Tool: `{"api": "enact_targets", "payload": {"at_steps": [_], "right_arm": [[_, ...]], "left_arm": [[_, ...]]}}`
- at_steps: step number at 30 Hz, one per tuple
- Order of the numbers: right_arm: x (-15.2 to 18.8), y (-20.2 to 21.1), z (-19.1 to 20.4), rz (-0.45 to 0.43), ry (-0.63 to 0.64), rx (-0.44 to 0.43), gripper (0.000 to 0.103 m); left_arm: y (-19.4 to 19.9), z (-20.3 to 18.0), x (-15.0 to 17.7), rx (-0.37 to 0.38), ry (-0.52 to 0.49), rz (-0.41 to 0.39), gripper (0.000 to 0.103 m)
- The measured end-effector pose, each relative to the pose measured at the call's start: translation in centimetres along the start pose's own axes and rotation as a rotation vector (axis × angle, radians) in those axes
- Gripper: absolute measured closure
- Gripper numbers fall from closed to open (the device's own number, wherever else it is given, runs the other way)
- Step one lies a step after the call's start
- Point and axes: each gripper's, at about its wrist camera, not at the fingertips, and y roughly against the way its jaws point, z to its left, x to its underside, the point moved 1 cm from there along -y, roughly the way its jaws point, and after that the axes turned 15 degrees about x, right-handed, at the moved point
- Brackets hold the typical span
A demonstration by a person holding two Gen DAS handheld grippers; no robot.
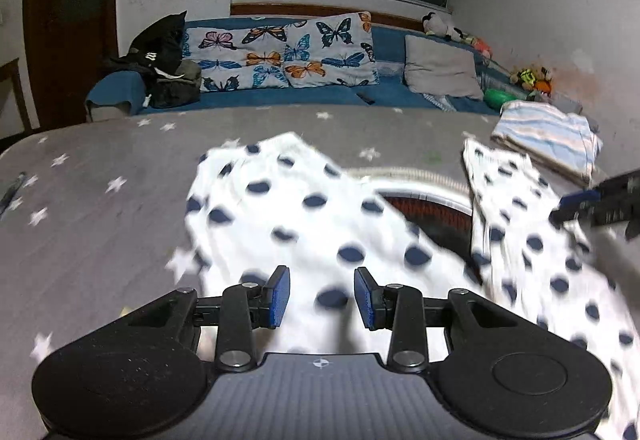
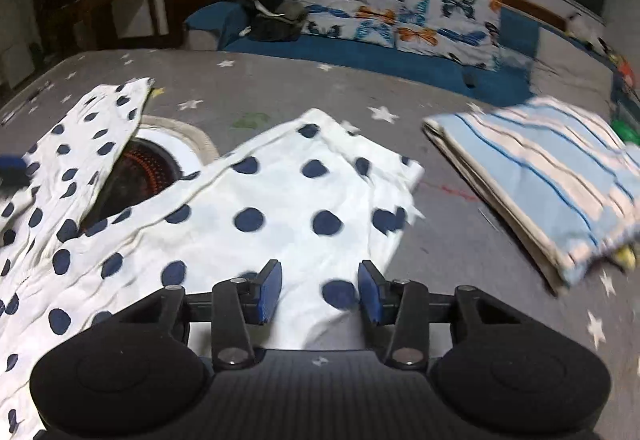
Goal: Fold clothes
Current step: 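Lay the pants flat on the bed with both grippers and open them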
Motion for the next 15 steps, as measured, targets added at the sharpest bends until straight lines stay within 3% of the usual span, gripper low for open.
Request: {"api": "enact_targets", "payload": {"at_steps": [7, 15], "right_arm": [[0.8, 1.9, 0.1, -0.039, 0.017, 0.108, 0.062], [2.9, 6.0, 3.7, -0.073, 0.054, -0.072, 0.062]], "left_arm": [[1.4, 0.7, 2.2, -0.103, -0.011, 0.004, 0.069], [3.4, -0.6, 3.0, -0.093, -0.018, -0.028, 0.070]]}}
